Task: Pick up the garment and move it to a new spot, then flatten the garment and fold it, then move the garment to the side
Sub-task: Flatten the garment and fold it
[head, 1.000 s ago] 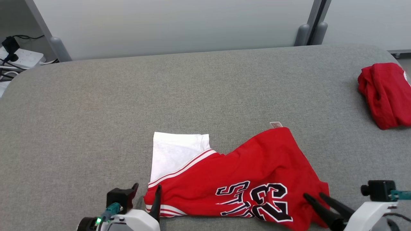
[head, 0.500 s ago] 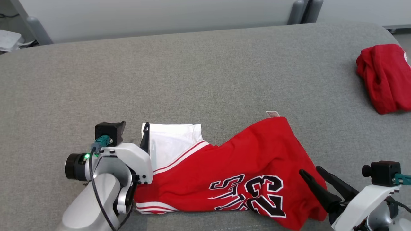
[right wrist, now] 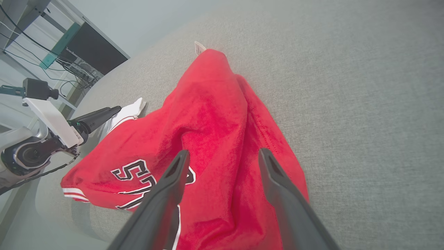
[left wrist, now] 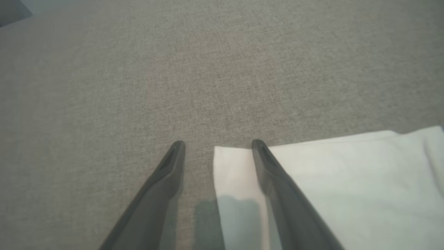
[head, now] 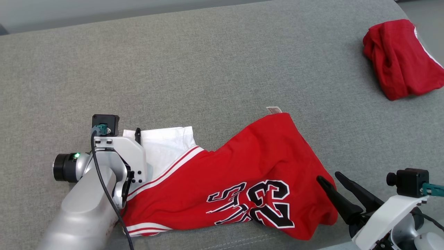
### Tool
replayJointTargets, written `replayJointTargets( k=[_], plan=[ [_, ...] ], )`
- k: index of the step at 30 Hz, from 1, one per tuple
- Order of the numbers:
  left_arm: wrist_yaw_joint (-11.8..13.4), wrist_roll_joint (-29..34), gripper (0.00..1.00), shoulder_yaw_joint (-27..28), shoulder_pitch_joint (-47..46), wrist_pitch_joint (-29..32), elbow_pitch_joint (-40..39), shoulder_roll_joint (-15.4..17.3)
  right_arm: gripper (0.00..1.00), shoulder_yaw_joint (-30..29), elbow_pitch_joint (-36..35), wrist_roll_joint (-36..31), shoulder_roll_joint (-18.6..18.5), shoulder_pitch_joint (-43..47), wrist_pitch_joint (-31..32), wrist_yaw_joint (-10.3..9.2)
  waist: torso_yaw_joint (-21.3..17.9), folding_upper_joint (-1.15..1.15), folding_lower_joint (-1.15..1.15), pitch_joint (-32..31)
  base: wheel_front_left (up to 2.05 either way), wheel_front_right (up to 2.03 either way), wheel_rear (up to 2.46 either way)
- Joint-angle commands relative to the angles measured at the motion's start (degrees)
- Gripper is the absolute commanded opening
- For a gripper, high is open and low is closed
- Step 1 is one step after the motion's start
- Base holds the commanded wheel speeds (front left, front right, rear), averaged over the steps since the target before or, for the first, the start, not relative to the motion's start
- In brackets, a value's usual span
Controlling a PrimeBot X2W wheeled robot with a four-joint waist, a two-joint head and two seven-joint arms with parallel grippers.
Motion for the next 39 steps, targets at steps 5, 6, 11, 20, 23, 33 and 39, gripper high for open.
replayJointTargets(
  k=[5, 6, 11, 20, 23, 33, 39],
  plan=[
    [-0.7, 0.2, 0.23, 1.0, -3.5, 0.9, 2.6, 0.3, 1.0, -0.3, -1.0, -0.7, -1.0, -0.9, -0.3, 0.11, -0.4, 0.0, 0.0, 0.0, 0.0, 0.0, 0.0],
    [-0.8, 0.1, 0.07, 1.0, -3.5, 0.8, 3.0, 0.1, 1.0, -0.4, -0.9, -0.8, -0.9, -0.9, -0.3, 0.11, -0.4, 0.0, 0.0, -0.1, 0.0, 0.0, 0.0],
    [-0.8, -0.1, 0.29, 0.6, -3.1, 0.5, 3.5, -0.5, 1.0, -1.2, -0.5, -1.4, -0.7, -0.2, -0.6, 0.11, 0.1, 0.0, 0.0, -0.6, 0.0, 0.0, 0.0],
    [-0.8, -0.6, 0.33, 0.1, -1.3, 1.1, 3.0, -0.3, 1.0, -1.4, -0.6, -2.3, -0.2, 0.2, -0.1, 0.11, 1.2, 0.0, 0.0, -1.5, 0.0, 0.0, 0.0],
    [-0.6, -1.0, 0.47, 0.1, -0.8, 1.5, 2.7, -0.3, 1.0, -1.3, -0.8, -2.2, 0.0, 0.4, 0.0, 0.11, 1.4, 0.0, 0.0, -1.8, 0.0, 0.0, 0.0],
    [-1.0, -2.0, 0.22, -0.3, 0.8, 3.0, 1.1, -0.4, 1.0, -1.4, -0.9, -2.8, 0.1, 0.8, 0.4, 0.11, 1.2, 0.0, 0.0, -2.3, 0.0, 0.0, 0.0],
    [-2.2, -3.1, 0.0, -0.6, 2.0, 4.3, -0.3, -0.7, 1.0, -1.5, -1.1, -3.0, -0.1, 0.8, 0.3, 0.11, 1.2, 0.0, 0.0, -2.5, 0.0, 0.0, 0.0]
  ],
)
